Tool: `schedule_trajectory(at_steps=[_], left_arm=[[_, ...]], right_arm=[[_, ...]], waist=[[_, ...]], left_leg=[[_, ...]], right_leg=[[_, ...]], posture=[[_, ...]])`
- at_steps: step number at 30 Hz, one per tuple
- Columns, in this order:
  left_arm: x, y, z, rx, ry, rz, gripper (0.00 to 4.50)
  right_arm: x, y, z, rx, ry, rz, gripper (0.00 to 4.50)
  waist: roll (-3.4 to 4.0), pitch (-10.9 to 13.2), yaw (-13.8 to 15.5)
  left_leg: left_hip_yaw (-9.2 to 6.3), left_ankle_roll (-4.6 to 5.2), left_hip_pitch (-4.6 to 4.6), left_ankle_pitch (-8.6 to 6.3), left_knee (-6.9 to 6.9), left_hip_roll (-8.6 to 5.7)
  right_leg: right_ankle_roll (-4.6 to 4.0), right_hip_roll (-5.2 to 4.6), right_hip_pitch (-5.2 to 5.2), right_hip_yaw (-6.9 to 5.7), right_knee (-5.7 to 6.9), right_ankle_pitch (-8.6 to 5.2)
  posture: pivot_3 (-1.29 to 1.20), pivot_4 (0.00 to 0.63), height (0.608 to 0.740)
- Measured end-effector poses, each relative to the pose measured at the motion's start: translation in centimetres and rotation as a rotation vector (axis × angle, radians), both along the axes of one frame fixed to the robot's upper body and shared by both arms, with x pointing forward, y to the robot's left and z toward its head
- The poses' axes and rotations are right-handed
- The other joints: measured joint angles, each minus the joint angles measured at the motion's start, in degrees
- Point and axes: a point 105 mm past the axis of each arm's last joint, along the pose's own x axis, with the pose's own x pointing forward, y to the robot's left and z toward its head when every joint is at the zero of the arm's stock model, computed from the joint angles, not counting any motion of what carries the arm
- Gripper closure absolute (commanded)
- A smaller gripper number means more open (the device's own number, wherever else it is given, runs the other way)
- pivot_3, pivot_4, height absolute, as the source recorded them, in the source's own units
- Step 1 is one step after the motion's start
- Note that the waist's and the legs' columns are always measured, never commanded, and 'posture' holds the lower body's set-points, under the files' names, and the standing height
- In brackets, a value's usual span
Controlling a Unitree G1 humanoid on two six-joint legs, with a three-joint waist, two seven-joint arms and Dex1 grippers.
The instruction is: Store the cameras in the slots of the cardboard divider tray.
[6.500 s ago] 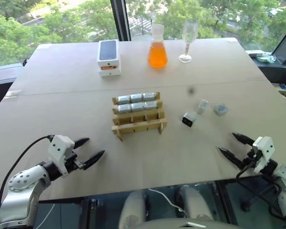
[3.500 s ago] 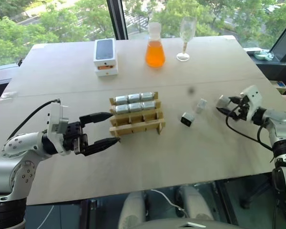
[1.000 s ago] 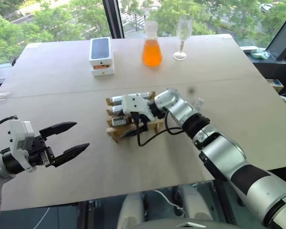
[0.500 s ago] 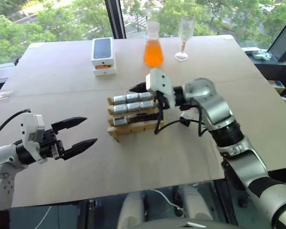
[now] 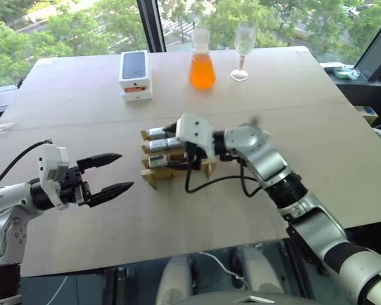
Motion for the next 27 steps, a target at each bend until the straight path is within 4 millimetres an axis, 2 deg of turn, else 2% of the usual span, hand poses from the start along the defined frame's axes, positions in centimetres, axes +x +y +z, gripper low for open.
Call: schedule_trajectory(at_steps=[3,7,11,12,16,23,27], left_arm=[[-0.5,0.4,-0.2,0.007,0.008,0.021,0.0],[-1.1,0.7,0.0,0.017,-0.001,0.042,0.0],[-1.5,0.8,0.3,0.025,-0.013,0.061,0.0],[-1.6,0.8,0.2,0.027,-0.012,0.064,0.0],[-1.8,0.8,0.0,0.028,-0.005,0.076,0.0],[-1.8,0.8,0.2,0.028,-0.013,0.079,0.0],[-1.7,0.7,0.4,0.027,-0.02,0.078,0.0]], right_arm=[[0.8,0.4,-1.3,-0.04,0.009,-0.005,0.08],[1.4,0.6,-1.6,-0.07,-0.003,0.01,0.08],[1.1,1.1,-2.6,-0.088,0.033,0.04,1.27],[1.1,1.1,-2.8,-0.095,0.043,0.046,1.9],[1.4,1.3,-2.3,-0.111,0.021,0.058,3.74],[1.5,1.9,-2.1,-0.089,0.102,0.062,3.82],[1.7,1.9,-1.3,-0.108,0.195,0.09,3.82]], waist=[[0.0,0.0,0.0],[0.0,0.0,0.1],[0.01,0.0,0.0],[0.01,0.0,0.0],[0.0,0.0,0.0],[0.02,0.0,-0.1],[0.01,0.0,0.0]], left_leg=[[-0.01,-0.01,0.0,0.01,0.01,0.03],[-0.07,-0.03,0.0,0.02,0.01,0.06],[-0.06,-0.03,0.0,0.02,0.0,0.07],[-0.07,-0.03,0.01,0.02,0.0,0.07],[-0.14,-0.05,0.01,0.02,0.0,0.07],[-0.19,-0.07,0.01,0.04,-0.01,0.07],[-0.23,-0.07,0.01,0.03,-0.01,0.07]], right_leg=[[-0.14,-0.01,-0.01,0.0,0.03,-0.08],[-0.17,-0.02,-0.01,-0.04,0.07,-0.1],[-0.18,-0.03,-0.01,-0.03,0.09,-0.1],[-0.18,-0.03,-0.01,-0.04,0.1,-0.1],[-0.18,-0.04,-0.01,-0.04,0.11,-0.1],[-0.21,-0.04,-0.01,-0.06,0.12,-0.11],[-0.21,-0.04,0.0,-0.09,0.12,-0.11]], posture=[[0.0,0.15,0.74],[0.0,0.15,0.74],[0.0,0.15,0.74],[0.0,0.15,0.74],[0.0,0.15,0.74],[0.0,0.15,0.74],[0.0,0.15,0.74]])
